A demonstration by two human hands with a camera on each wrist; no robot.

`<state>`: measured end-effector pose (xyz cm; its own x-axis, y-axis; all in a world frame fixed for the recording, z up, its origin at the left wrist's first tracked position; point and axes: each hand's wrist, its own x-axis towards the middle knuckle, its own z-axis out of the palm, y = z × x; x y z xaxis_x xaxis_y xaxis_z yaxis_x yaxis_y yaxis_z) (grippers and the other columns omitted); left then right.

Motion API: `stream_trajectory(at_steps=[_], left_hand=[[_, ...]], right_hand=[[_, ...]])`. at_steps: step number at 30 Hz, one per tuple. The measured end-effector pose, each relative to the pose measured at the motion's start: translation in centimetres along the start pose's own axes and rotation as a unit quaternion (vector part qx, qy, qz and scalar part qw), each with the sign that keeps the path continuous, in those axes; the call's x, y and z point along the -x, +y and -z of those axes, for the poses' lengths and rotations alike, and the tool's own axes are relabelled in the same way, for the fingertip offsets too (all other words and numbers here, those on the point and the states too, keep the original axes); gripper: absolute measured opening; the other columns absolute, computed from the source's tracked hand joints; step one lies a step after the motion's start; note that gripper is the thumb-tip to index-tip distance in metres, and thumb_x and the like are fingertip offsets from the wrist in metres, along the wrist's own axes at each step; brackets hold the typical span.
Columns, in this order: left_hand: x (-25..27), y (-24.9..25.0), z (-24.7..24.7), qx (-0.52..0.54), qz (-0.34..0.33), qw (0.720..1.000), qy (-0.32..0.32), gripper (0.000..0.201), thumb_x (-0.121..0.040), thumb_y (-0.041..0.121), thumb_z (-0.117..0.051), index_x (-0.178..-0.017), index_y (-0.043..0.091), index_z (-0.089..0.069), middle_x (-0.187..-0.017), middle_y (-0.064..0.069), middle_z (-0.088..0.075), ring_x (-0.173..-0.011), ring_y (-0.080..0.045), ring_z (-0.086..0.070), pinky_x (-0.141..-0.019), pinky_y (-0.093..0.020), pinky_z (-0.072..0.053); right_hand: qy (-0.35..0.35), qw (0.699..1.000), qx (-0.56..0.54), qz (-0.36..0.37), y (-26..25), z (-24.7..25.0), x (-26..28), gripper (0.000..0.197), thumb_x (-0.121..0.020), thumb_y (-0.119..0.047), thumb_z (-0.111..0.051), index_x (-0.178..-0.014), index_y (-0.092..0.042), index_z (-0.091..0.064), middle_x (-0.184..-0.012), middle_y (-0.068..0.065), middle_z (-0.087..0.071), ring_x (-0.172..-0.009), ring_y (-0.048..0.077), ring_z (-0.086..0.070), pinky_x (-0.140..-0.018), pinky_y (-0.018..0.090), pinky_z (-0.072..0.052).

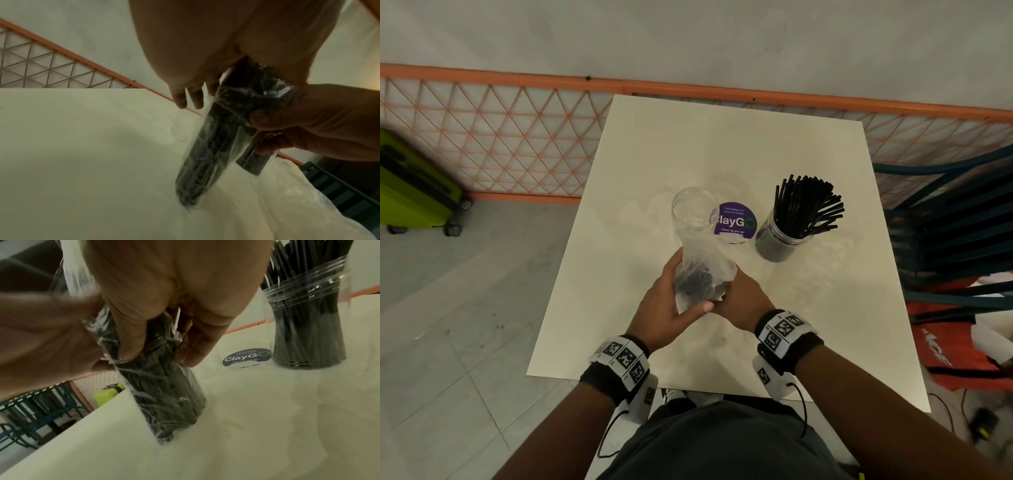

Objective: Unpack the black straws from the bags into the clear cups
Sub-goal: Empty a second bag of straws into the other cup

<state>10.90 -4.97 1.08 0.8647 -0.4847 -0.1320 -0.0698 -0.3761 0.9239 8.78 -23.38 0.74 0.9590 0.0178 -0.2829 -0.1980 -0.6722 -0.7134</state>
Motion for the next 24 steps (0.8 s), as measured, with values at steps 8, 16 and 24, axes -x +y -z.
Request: stream_trajectory(at_steps=[8, 16, 24], left_hand=[[-0.3, -1.4, 0.0, -0.012, 0.048, 0.998, 0.046, 0.057, -0.083, 0.051, -0.072, -0.13, 0.027, -0.052, -0.113, 0.018, -0.069, -0.1, 0.002, -0.066, -0.087, -0.033, -0.057], [-0.4, -0.5, 0.0, 0.097, 0.006, 0.995, 0.012, 0.09, -0.078, 0.026, -0.084, -0.15, 0.027, -0.029, -0.142, 0.016, -0.053, -0.127, 0.003, -0.053, -0.099, -0.017, -0.048], [-1.3, -2.2, -0.2, 0.046, 0.041, 0.997, 0.038, 0.049, -0.08, 0.043, -0.076, -0.124, 0.04, -0.057, -0.114, 0.014, -0.072, -0.105, -0.004, -0.068, -0.092, -0.045, -0.057]], right_hand=[[-0.061, 0.996, 0.059, -0.017, 0.3, -0.5, -2.4, 0.074, -0.069, -0.055, -0.077, -0.13, -0.024, -0.049, -0.114, -0.003, -0.049, -0.099, 0.015, -0.054, -0.09, 0.034, -0.049], [-0.086, 0.99, 0.107, -0.032, 0.8, -1.2, -2.4, 0.055, -0.082, -0.044, -0.069, -0.126, -0.017, -0.05, -0.113, 0.003, -0.046, -0.094, 0.023, -0.057, -0.085, 0.038, -0.052], [-0.022, 0.999, 0.032, 0.004, 0.3, -0.4, -2.0, 0.09, -0.068, -0.049, -0.081, -0.144, -0.023, -0.039, -0.136, 0.003, -0.047, -0.122, 0.016, -0.047, -0.106, 0.034, -0.042]])
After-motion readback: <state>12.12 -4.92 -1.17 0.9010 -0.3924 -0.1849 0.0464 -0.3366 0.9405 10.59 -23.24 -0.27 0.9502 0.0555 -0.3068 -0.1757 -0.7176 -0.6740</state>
